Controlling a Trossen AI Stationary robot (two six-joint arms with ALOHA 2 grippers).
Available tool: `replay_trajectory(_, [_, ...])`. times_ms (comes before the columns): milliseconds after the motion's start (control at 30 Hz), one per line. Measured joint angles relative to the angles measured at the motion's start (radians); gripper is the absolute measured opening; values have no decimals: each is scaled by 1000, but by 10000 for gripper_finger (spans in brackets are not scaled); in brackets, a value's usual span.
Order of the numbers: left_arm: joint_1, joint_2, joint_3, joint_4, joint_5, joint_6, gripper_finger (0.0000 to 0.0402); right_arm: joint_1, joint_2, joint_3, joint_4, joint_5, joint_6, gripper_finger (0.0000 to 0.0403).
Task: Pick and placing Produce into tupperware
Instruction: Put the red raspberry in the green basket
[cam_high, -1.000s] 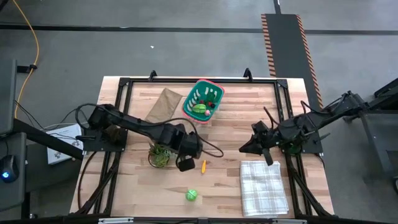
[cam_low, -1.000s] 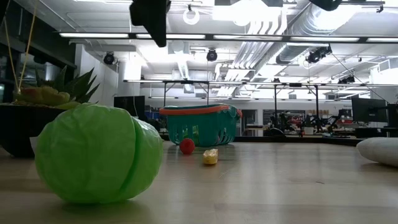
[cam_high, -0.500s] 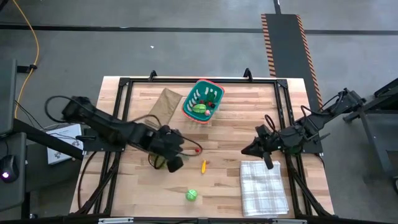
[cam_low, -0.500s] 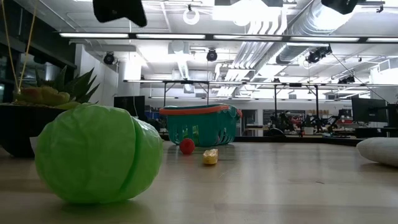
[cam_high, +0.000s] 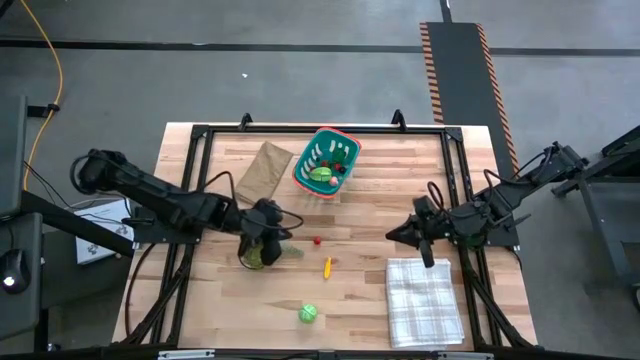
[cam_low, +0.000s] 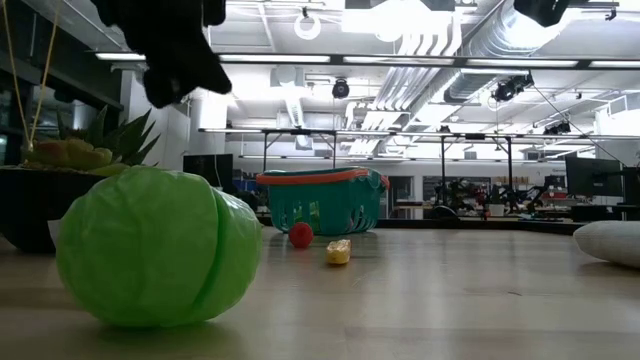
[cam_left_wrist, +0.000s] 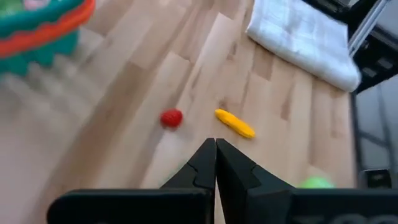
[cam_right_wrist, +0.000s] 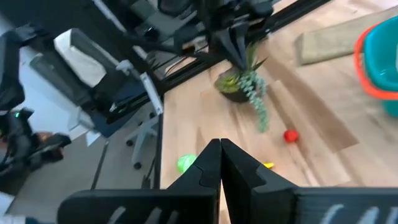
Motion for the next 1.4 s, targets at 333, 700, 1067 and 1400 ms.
replay_trajectory(333, [96, 66, -10, 66, 0, 410, 1, -44, 0, 0, 0, 109, 28, 1])
replay_trajectory(700, [209, 172, -10, 127, 182, 571, 1, -167, 2, 0, -5, 70, 23, 1])
replay_trajectory(1067, [267, 215, -9, 258, 314, 435, 89, -214, 2, 0, -8, 37, 8, 1])
replay_trajectory(1400, [264, 239, 138, 79, 328, 481, 141, -240, 2, 0, -8, 33, -31, 1])
